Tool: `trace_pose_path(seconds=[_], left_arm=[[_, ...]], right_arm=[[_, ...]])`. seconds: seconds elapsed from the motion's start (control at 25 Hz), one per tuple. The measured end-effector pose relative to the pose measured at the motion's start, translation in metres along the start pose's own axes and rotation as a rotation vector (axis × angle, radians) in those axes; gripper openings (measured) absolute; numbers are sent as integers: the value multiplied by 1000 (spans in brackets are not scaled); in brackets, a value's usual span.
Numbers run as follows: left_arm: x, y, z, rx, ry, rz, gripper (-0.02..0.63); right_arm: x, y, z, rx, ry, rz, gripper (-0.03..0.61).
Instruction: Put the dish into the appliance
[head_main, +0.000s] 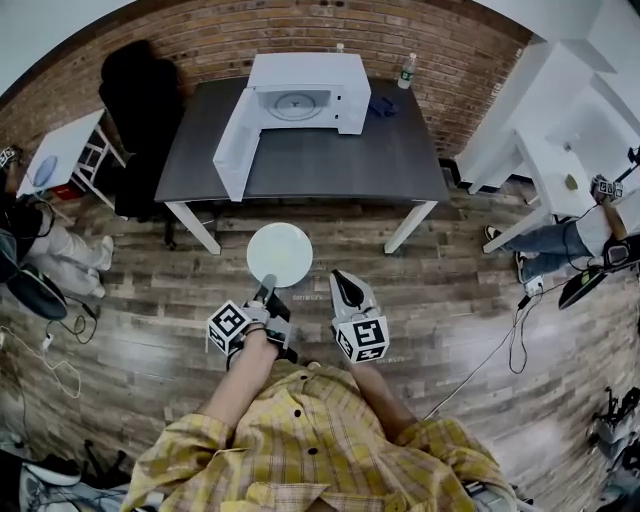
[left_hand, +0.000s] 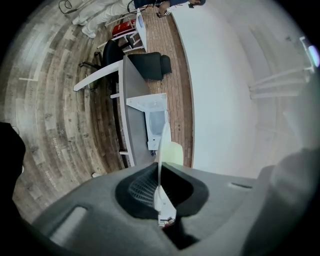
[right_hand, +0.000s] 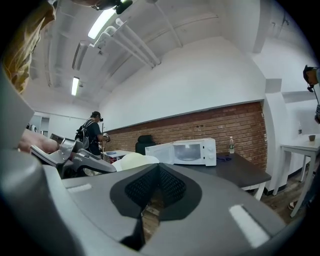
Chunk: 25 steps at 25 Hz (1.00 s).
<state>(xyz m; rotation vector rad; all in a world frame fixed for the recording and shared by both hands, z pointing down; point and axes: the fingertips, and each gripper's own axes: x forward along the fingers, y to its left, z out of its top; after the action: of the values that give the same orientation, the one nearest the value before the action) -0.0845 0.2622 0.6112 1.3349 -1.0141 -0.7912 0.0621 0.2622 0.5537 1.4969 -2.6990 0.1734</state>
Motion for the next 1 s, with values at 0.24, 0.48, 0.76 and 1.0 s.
trace_pose_path(seconds=[0.24,0.48,0.76,1.0], left_arm=[[10,4,-2,-16,-11,3,9],[41,11,12,-31,-14,7,9],[95,14,41,-13,-17,2,9],[147,-1,74,-22,-19,-2,9]], right_arm=[[7,-9,-5,3,7,10,3],[36,-21,-14,13,24,22,3],[93,-46,-11,6,31,38,3],[154,-71,7,10,32,36,3]])
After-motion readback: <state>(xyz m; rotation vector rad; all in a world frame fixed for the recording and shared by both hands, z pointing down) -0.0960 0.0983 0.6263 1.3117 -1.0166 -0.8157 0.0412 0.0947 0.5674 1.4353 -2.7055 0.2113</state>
